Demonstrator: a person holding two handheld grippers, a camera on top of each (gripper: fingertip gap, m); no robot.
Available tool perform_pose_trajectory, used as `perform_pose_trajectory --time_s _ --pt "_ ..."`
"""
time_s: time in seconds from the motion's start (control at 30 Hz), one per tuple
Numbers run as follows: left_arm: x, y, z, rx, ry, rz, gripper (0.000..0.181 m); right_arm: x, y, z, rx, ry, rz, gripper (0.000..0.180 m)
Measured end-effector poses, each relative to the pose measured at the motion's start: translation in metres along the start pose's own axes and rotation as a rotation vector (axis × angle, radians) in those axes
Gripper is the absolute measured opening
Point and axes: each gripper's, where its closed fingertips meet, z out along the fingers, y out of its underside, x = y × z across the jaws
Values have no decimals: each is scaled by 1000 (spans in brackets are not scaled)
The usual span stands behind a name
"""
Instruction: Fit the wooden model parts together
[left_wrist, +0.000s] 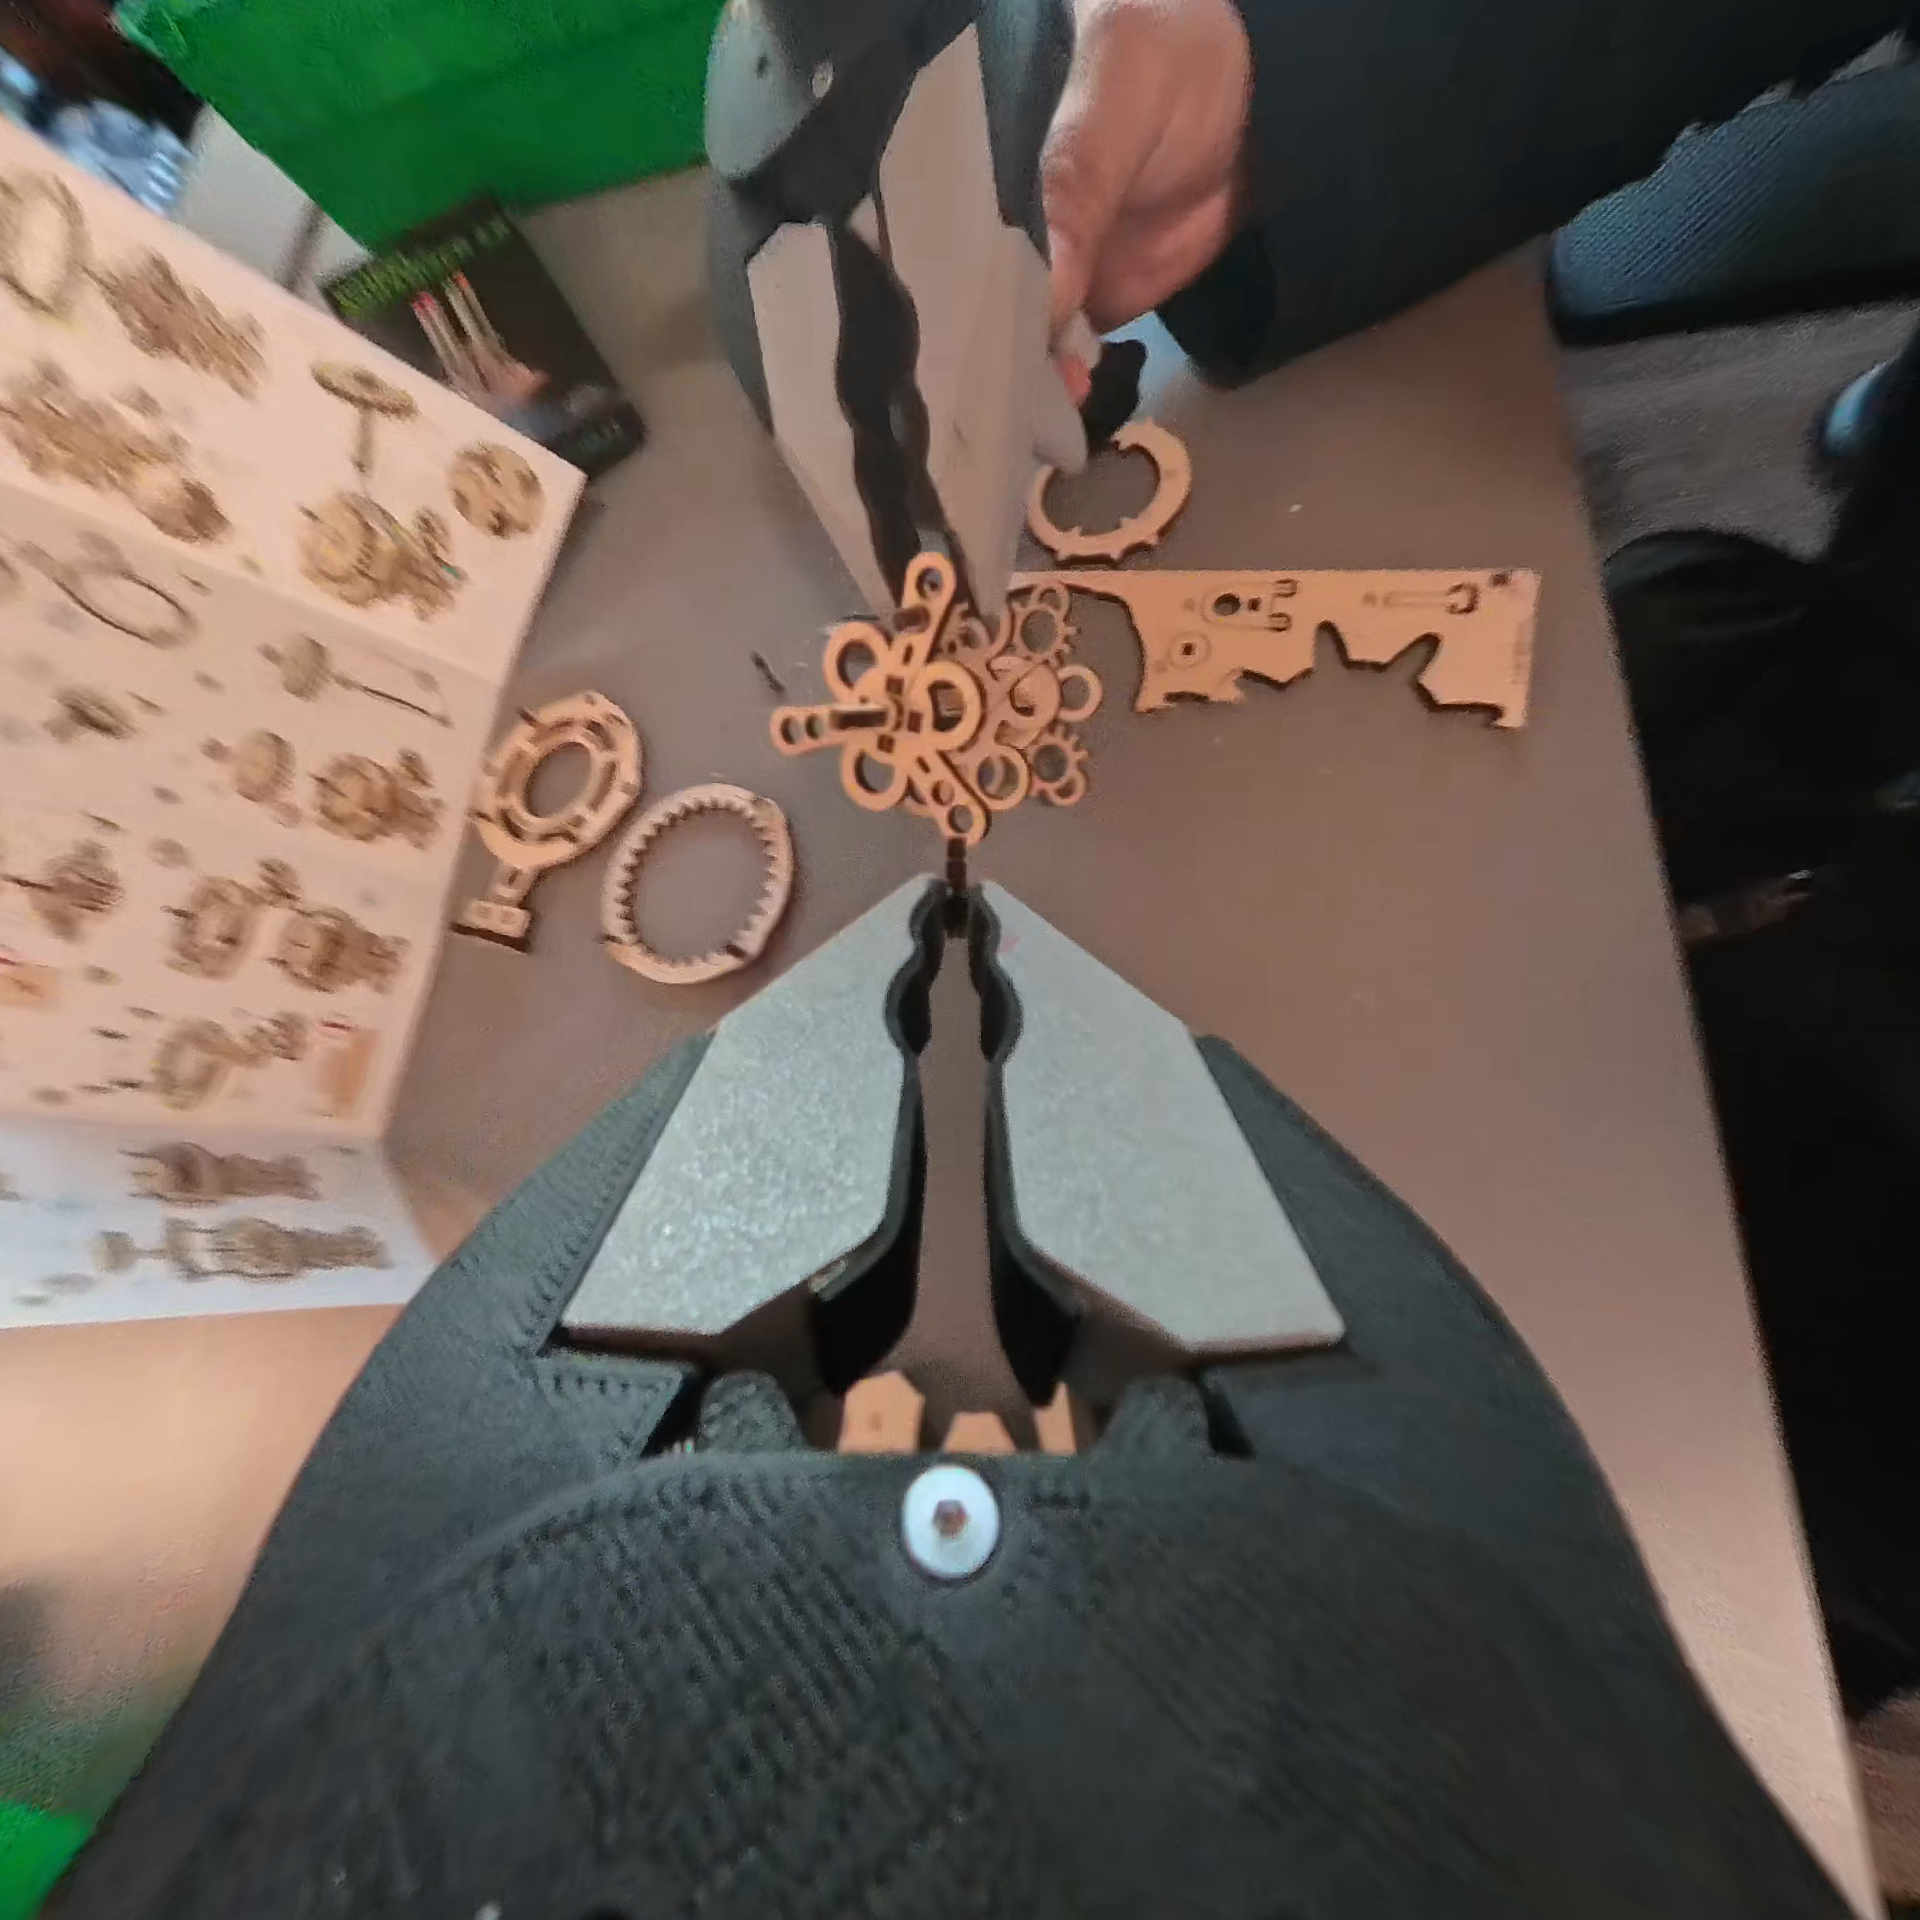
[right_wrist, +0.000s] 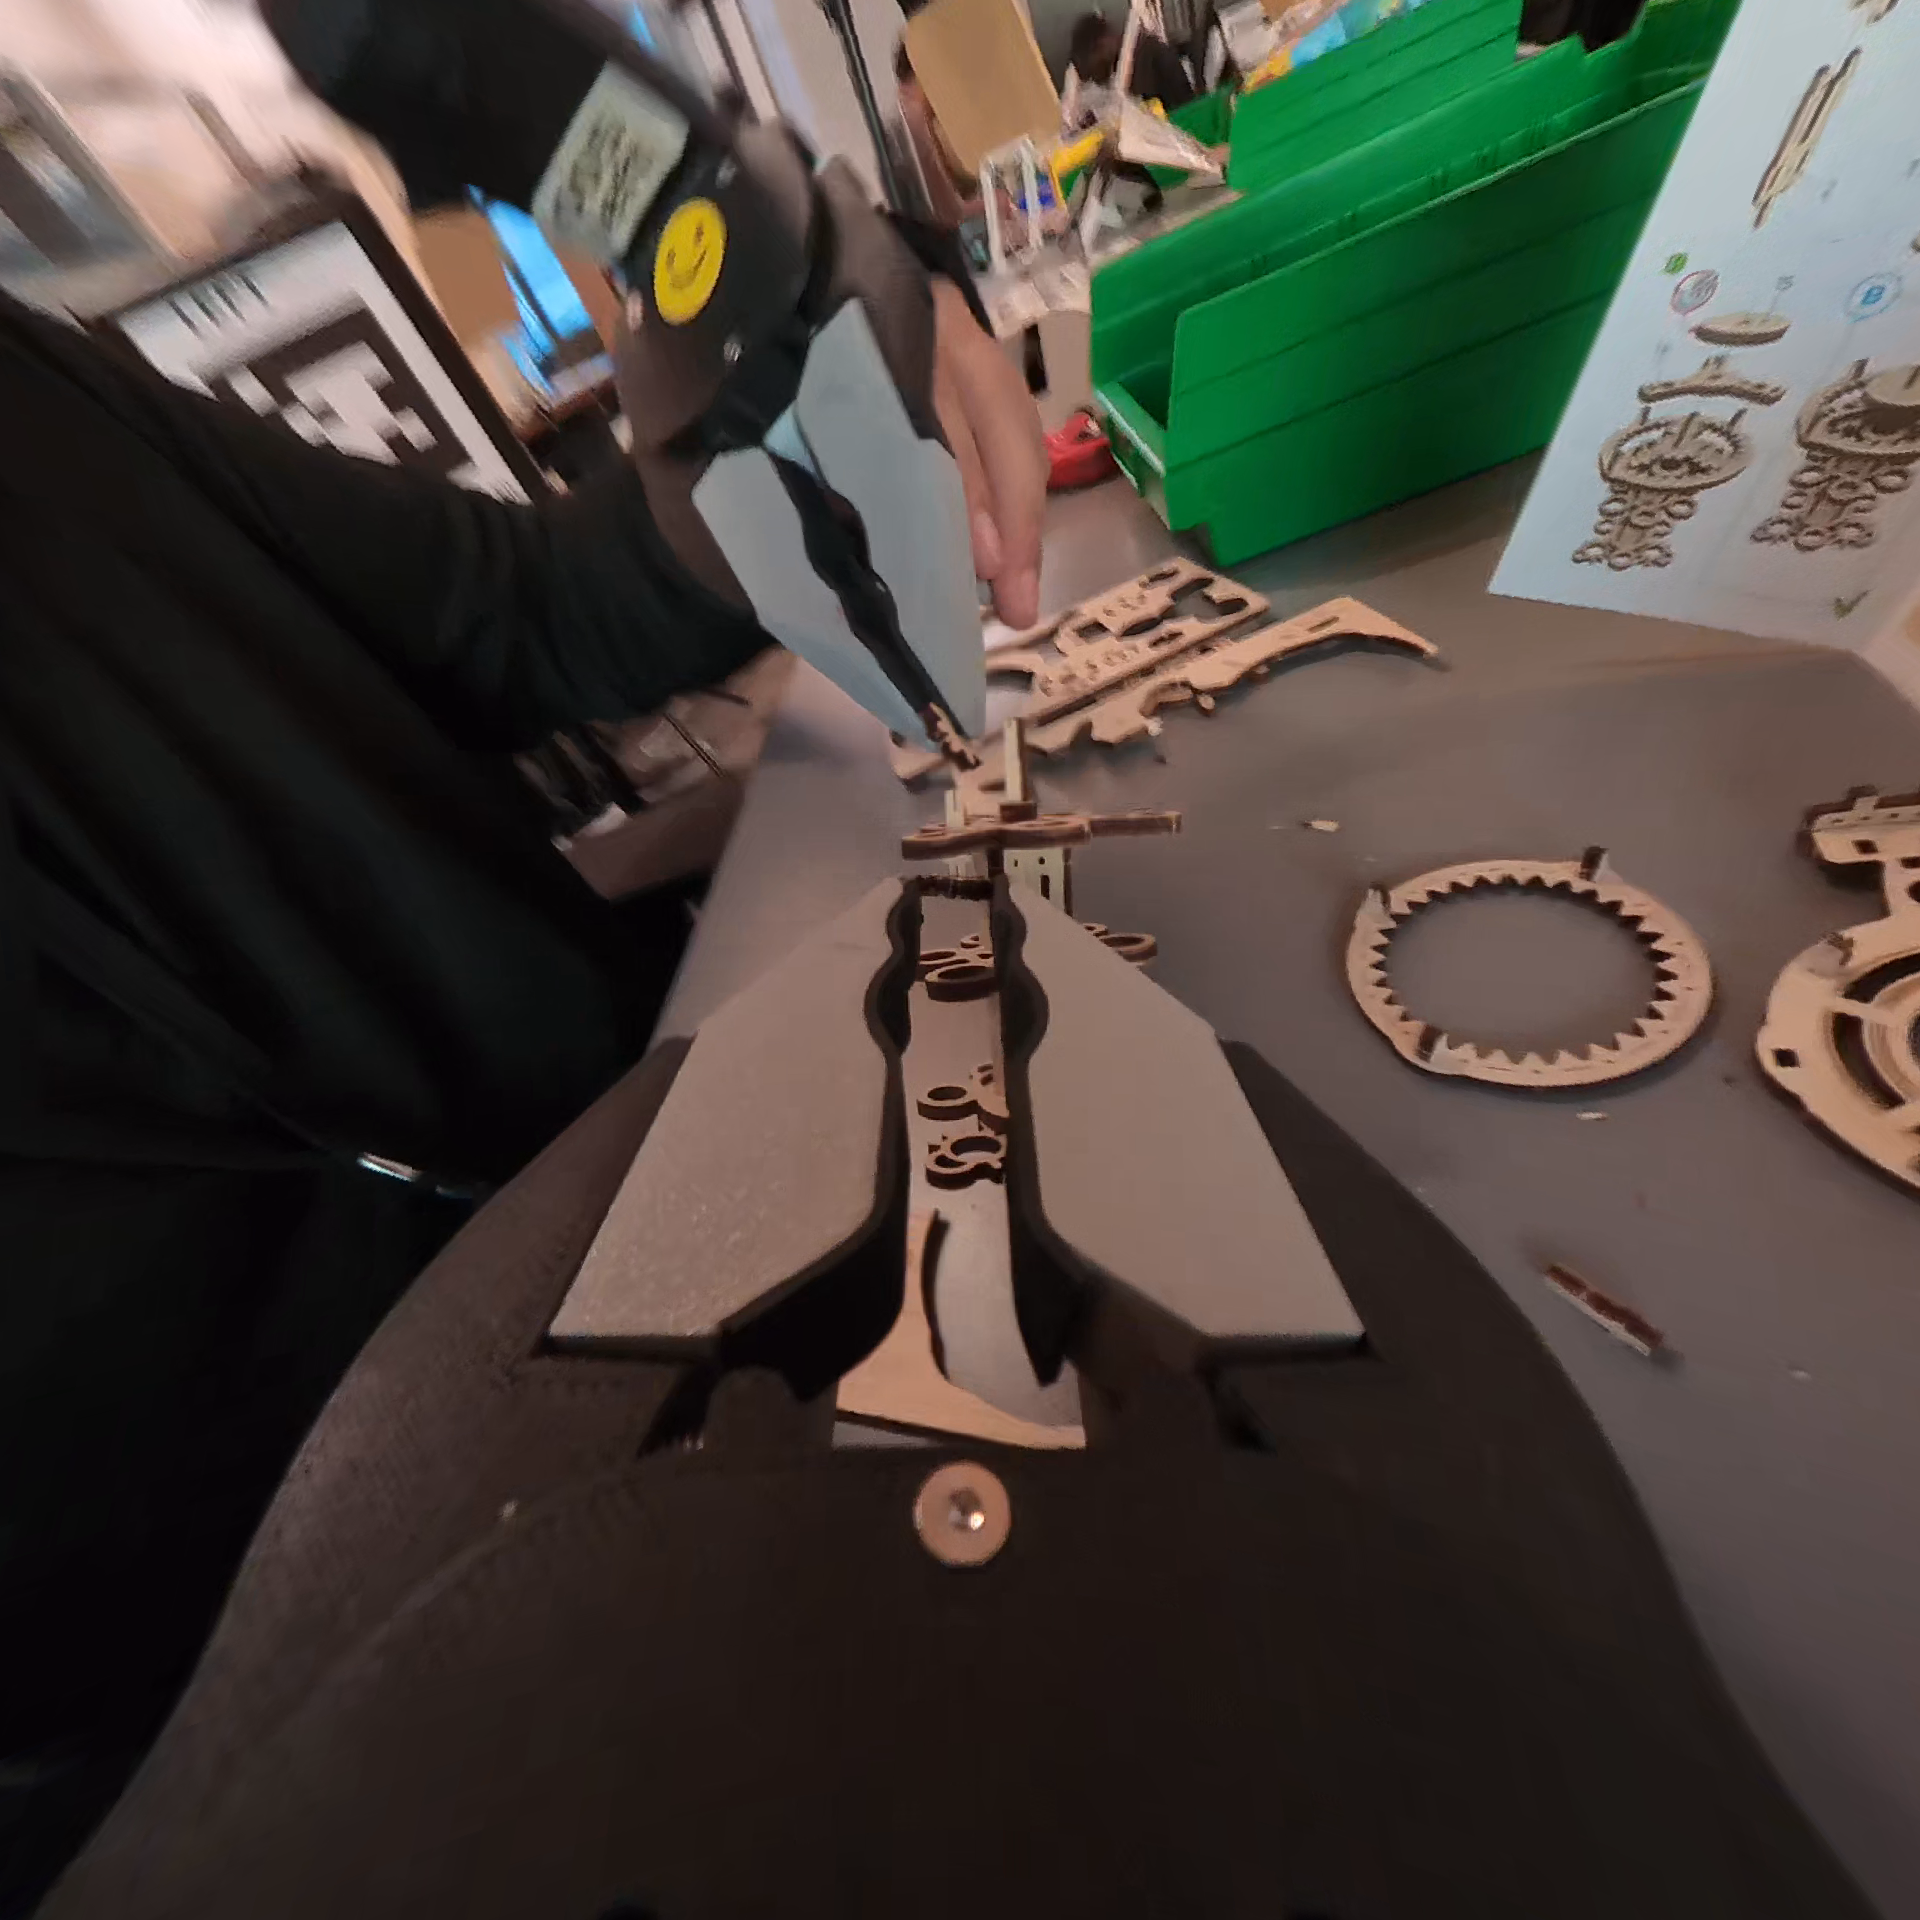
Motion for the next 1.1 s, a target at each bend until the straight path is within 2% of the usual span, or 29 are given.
perform_pose_trajectory --time_s 0.17,0.33,0.8,0.97,1.0,1.1 --pt "-9 -9 5 141 49 -233 0 0 8 0 -47 -19 67 10" --pt "-16 -25 9 232 94 -311 0 0 7 -1 -38 -13 60 10" --pt "-16 -29 13 231 171 -398 0 1 -1 -3 22 -31 80 10" --pt "-17 -27 18 199 165 -387 6 2 -3 -5 39 -27 79 10" --pt "-16 -28 17 200 179 -394 0 2 -3 -5 40 -24 78 10" --pt "-22 -18 15 164 152 -397 0 5 -3 -5 39 -10 83 10"
